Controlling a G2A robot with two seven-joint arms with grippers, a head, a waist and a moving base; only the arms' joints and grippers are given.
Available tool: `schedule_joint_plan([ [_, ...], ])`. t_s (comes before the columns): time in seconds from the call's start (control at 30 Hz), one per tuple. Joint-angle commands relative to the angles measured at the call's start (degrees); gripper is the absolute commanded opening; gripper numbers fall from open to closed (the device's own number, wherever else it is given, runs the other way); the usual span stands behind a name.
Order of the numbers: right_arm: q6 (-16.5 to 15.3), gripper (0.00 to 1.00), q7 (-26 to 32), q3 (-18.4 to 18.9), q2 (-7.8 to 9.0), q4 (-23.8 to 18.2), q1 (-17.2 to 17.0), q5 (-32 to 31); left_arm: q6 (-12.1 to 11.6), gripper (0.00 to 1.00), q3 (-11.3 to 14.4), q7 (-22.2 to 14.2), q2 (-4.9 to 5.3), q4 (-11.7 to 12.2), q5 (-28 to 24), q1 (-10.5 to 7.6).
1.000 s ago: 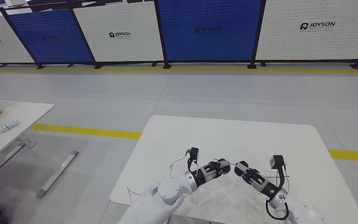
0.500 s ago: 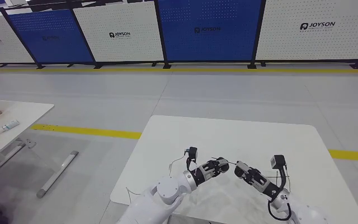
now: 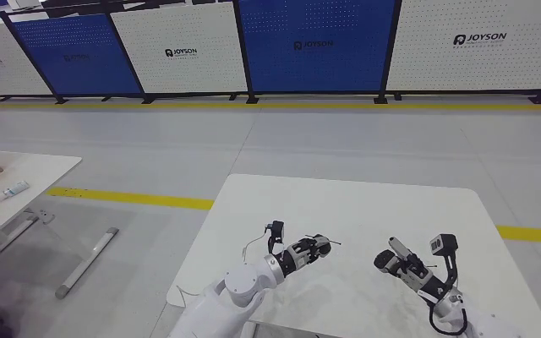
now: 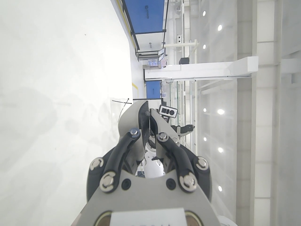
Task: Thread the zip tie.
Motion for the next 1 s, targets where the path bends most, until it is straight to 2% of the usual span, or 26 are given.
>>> schedule_joint_plan([
  [0.0,0.01,1.0,0.0,0.0,0.0,0.0,0.0,0.0,-0.01,0.0,0.0,-0.01,0.0,0.01,0.02,0.0],
  [0.13,0.01,1.0,0.0,0.0,0.0,0.0,0.0,0.0,-0.07,0.0,-0.04,0.25,-0.01,0.0,0.05,0.0],
  [0.17,0.01,1.0,0.0,0.0,0.0,0.0,0.0,0.0,-0.52,0.0,-0.21,1.72,-0.05,-0.12,0.18,0.17],
  [0.27,0.01,1.0,0.0,0.0,0.0,0.0,0.0,0.0,-2.18,0.0,-1.0,3.09,0.05,-1.85,-0.04,1.17],
  [0.37,0.01,1.0,0.0,0.0,0.0,0.0,0.0,0.0,-5.69,0.0,-3.03,3.33,0.47,-5.69,-0.28,3.48],
  [0.47,0.01,1.0,0.0,0.0,0.0,0.0,0.0,0.0,-10.31,0.0,-5.47,2.56,1.02,-11.01,-0.57,6.73],
  [0.53,0.01,1.0,0.0,0.0,0.0,0.0,0.0,0.0,-12.42,0.0,-7.03,2.35,1.37,-15.1,-0.27,8.95],
  [0.63,0.01,1.0,0.0,0.0,0.0,0.0,0.0,0.0,-15.13,0.0,-9.06,0.58,1.87,-20.7,-0.65,12.14],
  [0.73,0.01,1.0,0.0,0.0,0.0,0.0,0.0,0.0,-15.51,0.0,-11.1,-1.88,2.34,-25.41,-0.38,15.19],
  [0.87,0.01,1.0,0.0,0.0,0.0,0.0,0.0,0.0,-15.51,0.0,-12.9,-3.35,2.63,-27.83,0.47,17.71],
  [0.97,0.01,1.0,0.0,0.0,0.0,0.0,0.0,0.0,-15.46,0.0,-12.94,-3.22,2.63,-26.49,0.92,17.95],
])
